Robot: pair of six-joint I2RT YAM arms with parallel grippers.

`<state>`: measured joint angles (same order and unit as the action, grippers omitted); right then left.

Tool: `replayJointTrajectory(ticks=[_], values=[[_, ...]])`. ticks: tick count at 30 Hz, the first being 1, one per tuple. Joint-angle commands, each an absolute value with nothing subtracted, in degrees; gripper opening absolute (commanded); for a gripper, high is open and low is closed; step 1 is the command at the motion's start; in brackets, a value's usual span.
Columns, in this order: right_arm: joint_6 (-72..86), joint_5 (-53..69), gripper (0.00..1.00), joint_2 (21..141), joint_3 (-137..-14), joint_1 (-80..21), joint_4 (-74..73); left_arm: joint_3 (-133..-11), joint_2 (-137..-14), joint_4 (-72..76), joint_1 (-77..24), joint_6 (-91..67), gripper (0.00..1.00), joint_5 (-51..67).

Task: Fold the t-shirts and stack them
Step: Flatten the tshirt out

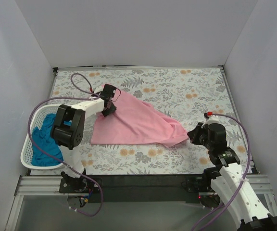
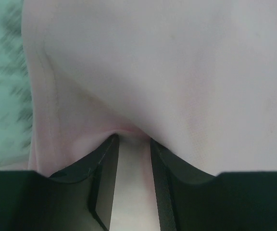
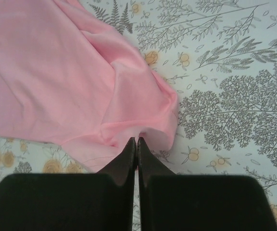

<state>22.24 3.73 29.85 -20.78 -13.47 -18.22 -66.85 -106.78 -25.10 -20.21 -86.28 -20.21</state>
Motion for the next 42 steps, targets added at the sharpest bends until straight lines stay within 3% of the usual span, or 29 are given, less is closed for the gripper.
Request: replayJointTrajectory(ticks=[1,6,18,24,42], values=[[20.92,-3.33,0.01,33.39,-21.27,-13.18,-8.18,-77.50,-115.47,-25.48,-19.07,-80.87,0.32,-17.32],[18.90,-2.47,0.01,42.00,-25.92,-13.01,-5.71,-85.25,-116.12,-29.17,-18.37,-77.88,0.37,-17.84],[18.11,8.17,0.01,41.05,-22.33,-13.10,-6.07,-54.50,-83.86,-35.51,-18.46,-81.21,0.58,-22.50],[18.19,8.96,0.01,39.90,-21.01,-13.10,-6.15,-49.40,-80.42,-35.86,-18.28,-84.11,0.58,-25.14],[17.93,10.37,0.01,38.58,-19.07,-13.10,-6.15,-48.34,-88.59,-32.96,-17.58,-90.00,0.50,-26.89]])
